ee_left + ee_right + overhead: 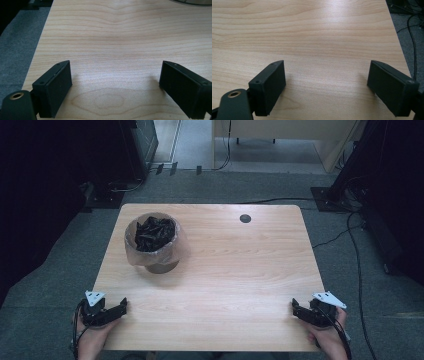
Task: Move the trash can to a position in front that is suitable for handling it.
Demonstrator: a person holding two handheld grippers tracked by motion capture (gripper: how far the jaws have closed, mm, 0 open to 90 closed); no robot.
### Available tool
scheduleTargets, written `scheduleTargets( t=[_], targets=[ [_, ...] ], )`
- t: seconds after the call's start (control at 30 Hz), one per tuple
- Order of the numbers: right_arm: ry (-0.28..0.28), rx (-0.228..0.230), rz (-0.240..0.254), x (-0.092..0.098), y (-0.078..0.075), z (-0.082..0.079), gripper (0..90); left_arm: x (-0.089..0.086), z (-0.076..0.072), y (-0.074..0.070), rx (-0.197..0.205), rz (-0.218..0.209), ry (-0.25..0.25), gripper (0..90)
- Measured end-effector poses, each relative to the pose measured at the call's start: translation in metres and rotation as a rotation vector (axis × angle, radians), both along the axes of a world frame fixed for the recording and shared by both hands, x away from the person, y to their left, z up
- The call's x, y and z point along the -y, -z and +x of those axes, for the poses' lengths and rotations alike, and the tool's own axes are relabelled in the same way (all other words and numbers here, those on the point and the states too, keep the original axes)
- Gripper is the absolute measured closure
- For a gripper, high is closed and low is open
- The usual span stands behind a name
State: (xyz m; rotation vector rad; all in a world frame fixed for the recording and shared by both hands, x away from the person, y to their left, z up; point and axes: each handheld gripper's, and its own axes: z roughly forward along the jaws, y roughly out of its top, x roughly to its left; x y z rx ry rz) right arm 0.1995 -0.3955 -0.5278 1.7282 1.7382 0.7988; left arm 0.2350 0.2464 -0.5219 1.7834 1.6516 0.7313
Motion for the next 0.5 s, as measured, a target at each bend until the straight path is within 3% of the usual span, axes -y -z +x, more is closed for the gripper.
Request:
scheduleTargets(
  t=[0.13, 0.27, 0.5],
  targets=[
    [0.0, 0.0, 0.0, 0.0, 0.0, 0.0, 15.0, 0.0, 0.004, -0.001, 0.006, -0.013, -0.014, 12.3],
    [0.003, 0.001, -0.001, -0.001, 0.0, 0.0, 15.6, -0.004, 0.015, -0.006, 0.02, -0.072, -0.036, 13.5],
    [0.003, 0.002, 0.002, 0.0, 0.0, 0.0, 15.9, -0.008, 0.049, -0.025, 0.065, -0.107, -0.075, 14.6]
  ],
)
